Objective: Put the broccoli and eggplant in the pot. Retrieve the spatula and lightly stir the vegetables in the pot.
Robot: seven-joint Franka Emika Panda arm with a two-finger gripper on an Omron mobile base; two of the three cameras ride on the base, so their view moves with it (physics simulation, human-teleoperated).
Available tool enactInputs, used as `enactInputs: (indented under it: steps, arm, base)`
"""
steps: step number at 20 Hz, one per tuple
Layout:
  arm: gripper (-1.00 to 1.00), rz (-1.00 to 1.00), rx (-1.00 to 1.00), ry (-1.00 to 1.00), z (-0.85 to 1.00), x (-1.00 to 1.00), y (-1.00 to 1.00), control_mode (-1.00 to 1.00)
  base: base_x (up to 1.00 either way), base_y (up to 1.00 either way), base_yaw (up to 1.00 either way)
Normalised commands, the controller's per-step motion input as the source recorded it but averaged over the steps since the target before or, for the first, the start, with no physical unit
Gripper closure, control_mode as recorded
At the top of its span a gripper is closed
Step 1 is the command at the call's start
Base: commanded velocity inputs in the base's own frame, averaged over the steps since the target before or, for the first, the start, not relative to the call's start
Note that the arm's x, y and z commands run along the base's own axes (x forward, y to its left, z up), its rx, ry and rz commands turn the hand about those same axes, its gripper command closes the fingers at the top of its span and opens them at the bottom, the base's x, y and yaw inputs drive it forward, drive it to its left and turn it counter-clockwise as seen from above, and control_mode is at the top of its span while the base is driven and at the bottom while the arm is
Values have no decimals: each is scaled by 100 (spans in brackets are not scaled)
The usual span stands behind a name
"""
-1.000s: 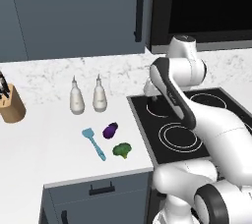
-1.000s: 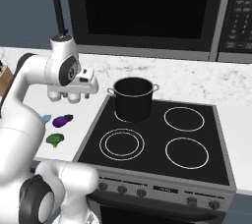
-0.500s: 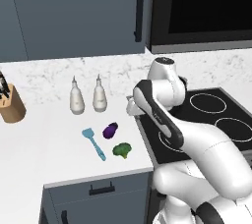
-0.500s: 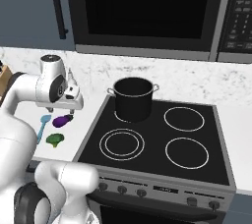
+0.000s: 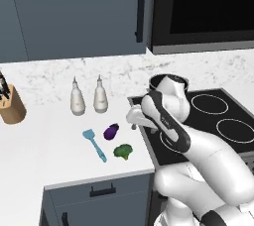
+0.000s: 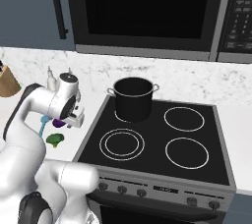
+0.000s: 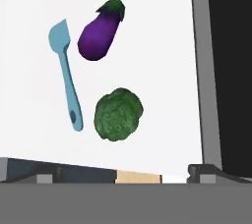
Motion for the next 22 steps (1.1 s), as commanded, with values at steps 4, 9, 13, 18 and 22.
enactInputs:
  steps: [4,9,13,18,22]
  arm:
    - [-100,-25,14,0,-54,-14,0,-100]
    - [-100,-24,11,0,-53,-4,1,-100]
    - [-100,-19,15,0,-35,0,8,-100]
    - [-100,-17,16,1,-29,1,10,-100]
    - [-100,-16,8,8,-45,0,5,-100]
  base:
    - [0,0,0]
    - [0,0,0]
    - [0,0,0]
    - [0,0,0]
    - [0,0,0]
